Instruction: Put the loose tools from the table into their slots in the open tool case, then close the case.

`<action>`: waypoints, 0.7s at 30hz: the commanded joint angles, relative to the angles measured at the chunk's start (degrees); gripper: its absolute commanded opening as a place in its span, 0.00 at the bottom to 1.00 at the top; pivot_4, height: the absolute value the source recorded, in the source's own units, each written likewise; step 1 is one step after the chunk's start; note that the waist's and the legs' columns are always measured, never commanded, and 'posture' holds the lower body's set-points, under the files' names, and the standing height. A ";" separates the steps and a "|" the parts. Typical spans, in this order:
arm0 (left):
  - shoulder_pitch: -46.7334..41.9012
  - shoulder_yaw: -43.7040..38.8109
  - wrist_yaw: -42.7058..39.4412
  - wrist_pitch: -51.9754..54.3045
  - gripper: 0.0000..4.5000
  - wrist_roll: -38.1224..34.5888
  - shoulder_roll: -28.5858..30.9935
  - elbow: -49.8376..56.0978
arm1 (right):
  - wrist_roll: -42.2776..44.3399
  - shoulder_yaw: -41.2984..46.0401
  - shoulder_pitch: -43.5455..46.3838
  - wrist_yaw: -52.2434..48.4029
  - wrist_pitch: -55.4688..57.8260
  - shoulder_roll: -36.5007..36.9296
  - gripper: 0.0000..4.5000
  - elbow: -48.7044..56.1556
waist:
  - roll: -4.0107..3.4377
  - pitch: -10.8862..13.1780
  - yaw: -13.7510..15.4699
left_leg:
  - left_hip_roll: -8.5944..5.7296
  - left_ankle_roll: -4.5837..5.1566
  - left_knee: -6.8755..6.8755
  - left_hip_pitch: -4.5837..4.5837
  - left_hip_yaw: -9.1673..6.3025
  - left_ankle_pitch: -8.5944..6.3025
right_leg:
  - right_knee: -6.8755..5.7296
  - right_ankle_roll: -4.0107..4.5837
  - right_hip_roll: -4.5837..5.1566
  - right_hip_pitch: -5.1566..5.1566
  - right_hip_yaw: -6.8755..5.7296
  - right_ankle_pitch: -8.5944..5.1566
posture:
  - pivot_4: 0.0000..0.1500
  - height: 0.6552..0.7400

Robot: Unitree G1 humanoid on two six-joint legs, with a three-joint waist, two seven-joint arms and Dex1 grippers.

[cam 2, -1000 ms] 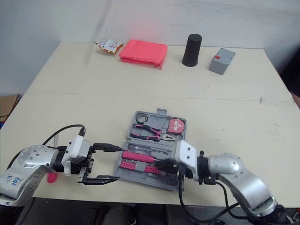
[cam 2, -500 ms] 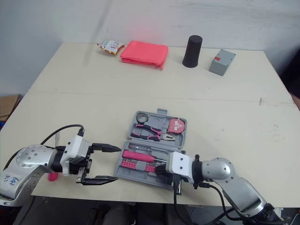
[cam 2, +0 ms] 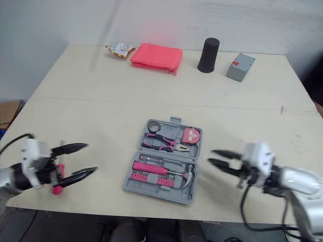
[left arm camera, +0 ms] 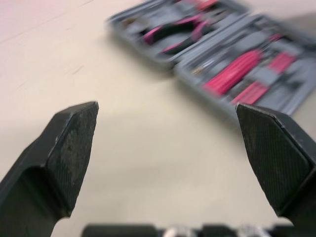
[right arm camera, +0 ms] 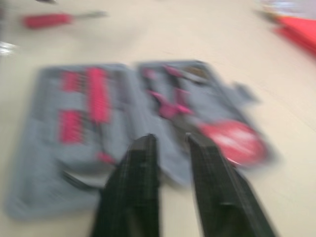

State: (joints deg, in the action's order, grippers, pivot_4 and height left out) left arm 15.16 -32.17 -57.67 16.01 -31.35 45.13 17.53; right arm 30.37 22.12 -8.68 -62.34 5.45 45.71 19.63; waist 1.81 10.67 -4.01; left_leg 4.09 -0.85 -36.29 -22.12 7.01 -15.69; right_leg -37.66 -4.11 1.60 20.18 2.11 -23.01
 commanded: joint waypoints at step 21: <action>9.66 -22.96 20.10 -12.30 1.00 5.10 -7.43 -15.90 | -5.17 5.45 12.77 -0.29 -29.21 0.94 0.99 -41.63 | 0.22 0.23 -1.20 | 0.06 -0.02 0.27 0.96 0.23 -0.24 | 0.11 0.22 0.25 -0.79 -0.10 0.04 | 1.00 1.00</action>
State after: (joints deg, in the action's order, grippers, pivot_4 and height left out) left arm 23.30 -54.44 -39.20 2.52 -24.91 37.81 -4.36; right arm 20.64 28.15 3.14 -62.82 -25.44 48.05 -28.59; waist 2.03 10.90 -5.21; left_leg 4.17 -0.90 -36.05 -21.16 7.22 -15.90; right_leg -37.60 -3.89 1.81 19.39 2.01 -22.96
